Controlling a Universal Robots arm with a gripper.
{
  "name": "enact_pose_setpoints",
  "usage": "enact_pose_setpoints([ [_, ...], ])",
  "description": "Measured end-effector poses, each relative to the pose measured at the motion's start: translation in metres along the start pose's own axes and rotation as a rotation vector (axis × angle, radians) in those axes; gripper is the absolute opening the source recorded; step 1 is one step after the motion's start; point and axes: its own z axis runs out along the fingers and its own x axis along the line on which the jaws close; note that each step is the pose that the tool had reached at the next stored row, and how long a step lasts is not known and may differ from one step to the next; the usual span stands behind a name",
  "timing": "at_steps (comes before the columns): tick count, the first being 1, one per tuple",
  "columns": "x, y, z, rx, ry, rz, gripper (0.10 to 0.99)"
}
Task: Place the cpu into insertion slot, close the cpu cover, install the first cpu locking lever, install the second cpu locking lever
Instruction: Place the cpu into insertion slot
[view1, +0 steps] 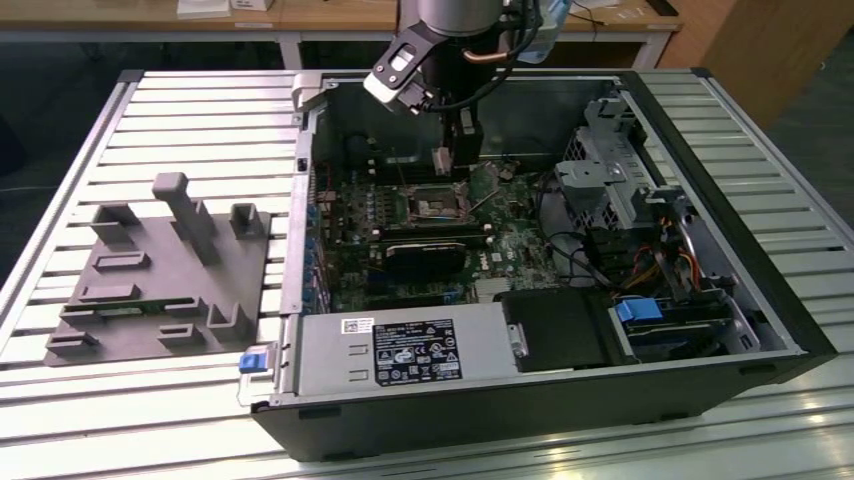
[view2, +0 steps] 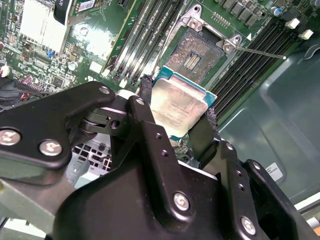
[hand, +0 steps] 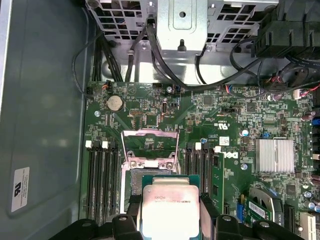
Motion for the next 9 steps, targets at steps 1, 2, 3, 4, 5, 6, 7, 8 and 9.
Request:
enact_pose_setpoints([
  [1,0.0,0.0,0.0003,0.0,0.0002,0.0,0.545],
  [2,0.0,-0.0001,0.0007,0.0,0.0004,0.0,0.545],
  [3,0.0,-0.0001,0.0011,0.0,0.0004,0.0,0.545],
  [4,0.0,-0.0002,0.0016,0.0,0.0002,0.0,0.545],
  [5,0.0,-0.0002,0.0022,0.0,0.0002,0.0,0.545],
  [6,0.0,-0.0002,0.0028,0.0,0.0002,0.0,0.545],
  [7,0.0,-0.0003,0.0034,0.0,0.0002,-0.001,0.545],
  [8,0.0,-0.0004,0.0043,0.0,0.0003,-0.002,0.545],
  [9,0.0,-0.0005,0.0054,0.0,0.0004,-0.002,0.545],
])
